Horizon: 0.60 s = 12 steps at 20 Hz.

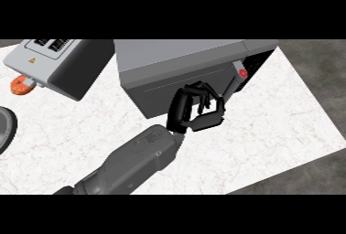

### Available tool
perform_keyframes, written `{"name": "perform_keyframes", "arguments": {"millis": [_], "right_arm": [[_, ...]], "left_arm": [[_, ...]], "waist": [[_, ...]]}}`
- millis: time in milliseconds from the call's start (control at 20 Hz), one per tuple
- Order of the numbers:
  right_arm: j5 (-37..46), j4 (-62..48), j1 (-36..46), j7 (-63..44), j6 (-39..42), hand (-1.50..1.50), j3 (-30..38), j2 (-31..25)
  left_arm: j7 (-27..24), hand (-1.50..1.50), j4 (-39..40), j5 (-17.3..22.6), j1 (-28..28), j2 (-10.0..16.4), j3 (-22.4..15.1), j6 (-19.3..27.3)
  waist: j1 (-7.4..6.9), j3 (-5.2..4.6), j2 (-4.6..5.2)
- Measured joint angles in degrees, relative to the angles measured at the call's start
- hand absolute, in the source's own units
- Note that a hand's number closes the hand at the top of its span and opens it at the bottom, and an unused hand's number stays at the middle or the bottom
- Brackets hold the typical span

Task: Pick up the milk, place it into the microwave and close the microwave

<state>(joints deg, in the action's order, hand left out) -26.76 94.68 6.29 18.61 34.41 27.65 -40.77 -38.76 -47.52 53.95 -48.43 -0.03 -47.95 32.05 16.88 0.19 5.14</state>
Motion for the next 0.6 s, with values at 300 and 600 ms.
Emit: {"name": "perform_keyframes", "arguments": {"millis": [300,600], "right_arm": [[-1.5,-3.0,1.1,0.3,1.5,-1.5,0.2,-0.7],[-3.6,-6.3,2.3,0.4,2.9,-1.5,0.6,-1.1]], "left_arm": [[-1.2,1.5,0.2,1.2,-0.5,0.0,-0.8,0.1],[-1.9,1.5,0.5,2.6,-1.0,0.0,-1.5,0.0]], "waist": [[-0.22,0.12,0.26],[-0.4,0.17,0.35]]}}
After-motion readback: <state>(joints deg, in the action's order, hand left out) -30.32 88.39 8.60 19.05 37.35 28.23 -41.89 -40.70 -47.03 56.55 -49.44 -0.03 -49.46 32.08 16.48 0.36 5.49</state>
